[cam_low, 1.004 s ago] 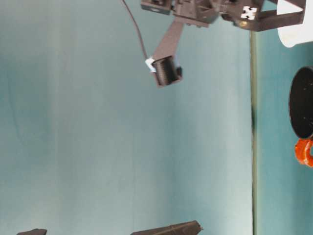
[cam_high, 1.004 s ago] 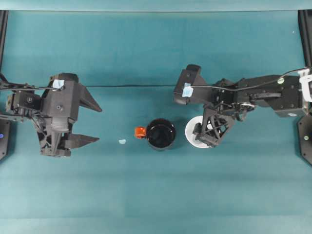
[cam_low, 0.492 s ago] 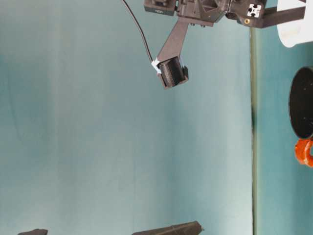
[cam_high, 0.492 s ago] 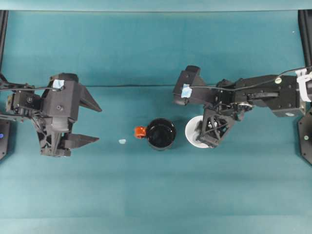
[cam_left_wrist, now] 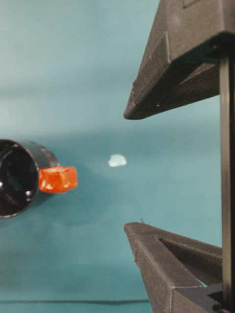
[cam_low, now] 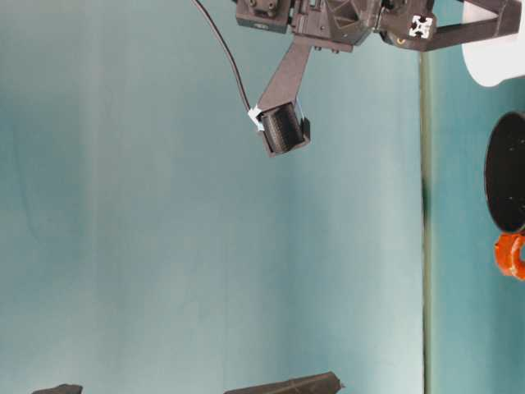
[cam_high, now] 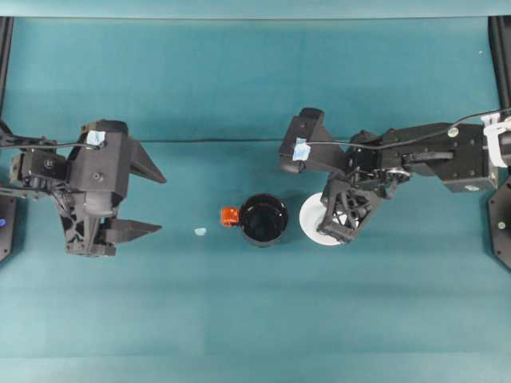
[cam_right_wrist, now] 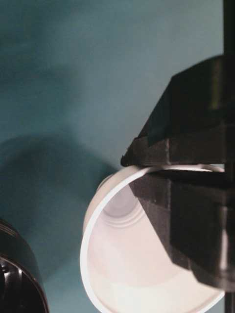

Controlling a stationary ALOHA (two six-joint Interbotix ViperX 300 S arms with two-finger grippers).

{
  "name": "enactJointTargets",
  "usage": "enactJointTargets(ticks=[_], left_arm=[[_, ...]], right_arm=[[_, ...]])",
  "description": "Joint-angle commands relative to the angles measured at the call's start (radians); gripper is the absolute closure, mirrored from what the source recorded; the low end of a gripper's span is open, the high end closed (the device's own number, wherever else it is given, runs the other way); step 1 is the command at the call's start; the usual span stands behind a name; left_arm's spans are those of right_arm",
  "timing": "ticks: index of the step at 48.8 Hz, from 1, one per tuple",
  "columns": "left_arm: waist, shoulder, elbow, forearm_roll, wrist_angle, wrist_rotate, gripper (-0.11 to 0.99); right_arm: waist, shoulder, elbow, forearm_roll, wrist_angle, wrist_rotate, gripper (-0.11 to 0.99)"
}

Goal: Put the paper cup into the moved red handle cup holder.

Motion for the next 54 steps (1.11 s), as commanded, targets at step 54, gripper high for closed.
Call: enactJointTargets(ticks=[54], left_arm=[[0.002,-0.003,-0.009,0.002,-0.006,0.0,-0.06]], right_arm=[[-0.029,-0.146,-0.275,-0.005,0.189,0.005,0.98]])
